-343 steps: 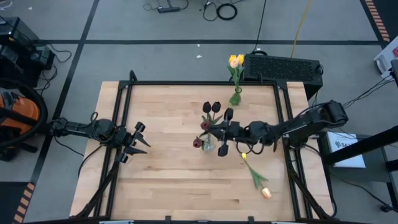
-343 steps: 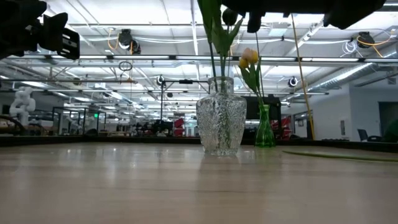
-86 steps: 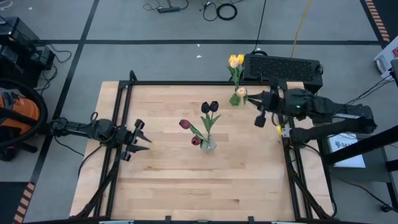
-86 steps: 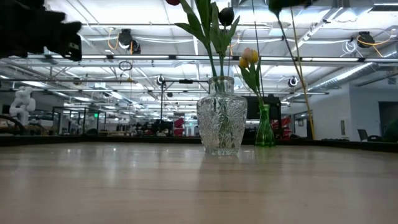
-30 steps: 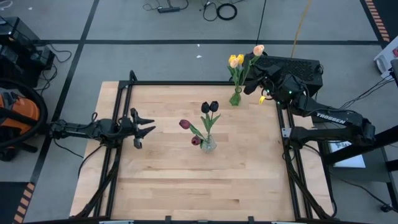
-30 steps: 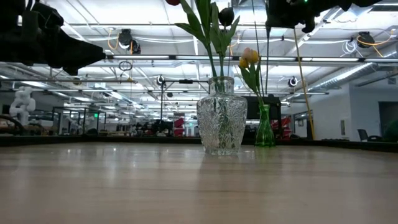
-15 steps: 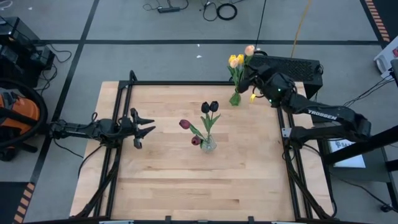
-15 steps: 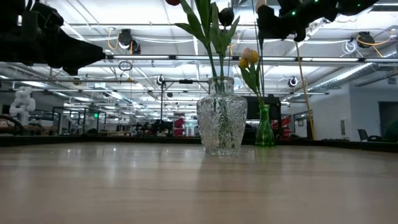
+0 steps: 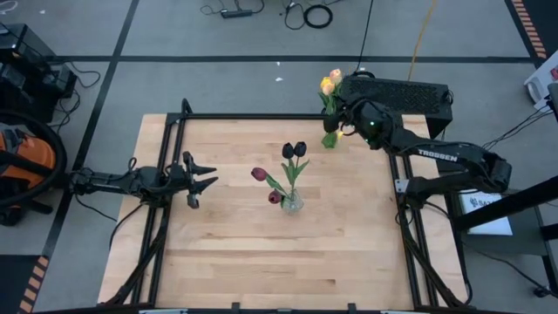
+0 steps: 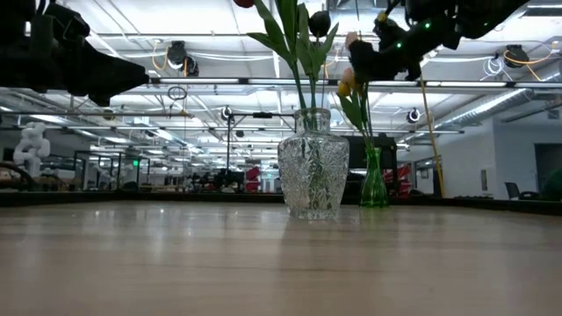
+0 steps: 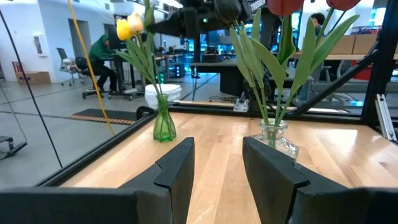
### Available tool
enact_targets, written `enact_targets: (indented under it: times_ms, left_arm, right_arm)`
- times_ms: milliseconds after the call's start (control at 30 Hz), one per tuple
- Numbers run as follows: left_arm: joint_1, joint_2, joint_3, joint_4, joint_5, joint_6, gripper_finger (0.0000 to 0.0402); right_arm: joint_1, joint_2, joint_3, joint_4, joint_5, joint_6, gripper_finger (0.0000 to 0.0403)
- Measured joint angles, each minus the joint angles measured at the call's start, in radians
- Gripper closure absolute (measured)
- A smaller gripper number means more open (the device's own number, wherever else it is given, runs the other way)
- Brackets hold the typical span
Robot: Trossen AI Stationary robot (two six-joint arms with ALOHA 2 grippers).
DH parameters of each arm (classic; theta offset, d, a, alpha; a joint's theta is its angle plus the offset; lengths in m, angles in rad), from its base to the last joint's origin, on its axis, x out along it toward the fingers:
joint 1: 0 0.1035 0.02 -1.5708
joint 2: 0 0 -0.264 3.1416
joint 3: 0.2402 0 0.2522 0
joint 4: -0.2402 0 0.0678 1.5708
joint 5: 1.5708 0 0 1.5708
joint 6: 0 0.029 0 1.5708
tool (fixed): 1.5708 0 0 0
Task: Sort flowers into vase by color
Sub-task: Put the light pink tulip into the green vase
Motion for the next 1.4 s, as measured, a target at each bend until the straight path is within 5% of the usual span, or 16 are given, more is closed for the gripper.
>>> enact_targets:
  times_ms: [600, 1400]
  left_arm:
    - [0.000, 0.000, 0.000, 0.001, 0.000, 0.000, 0.0258]
    - [0.000, 0.000, 0.000, 0.001, 0.000, 0.000, 0.0258]
  right_arm:
    - [0.000, 0.055, 0.000, -0.165, 0.001, 0.044, 0.0396]
    - [0.001, -0.026, -0.001, -0.187, 0.001, 0.054, 0.0290]
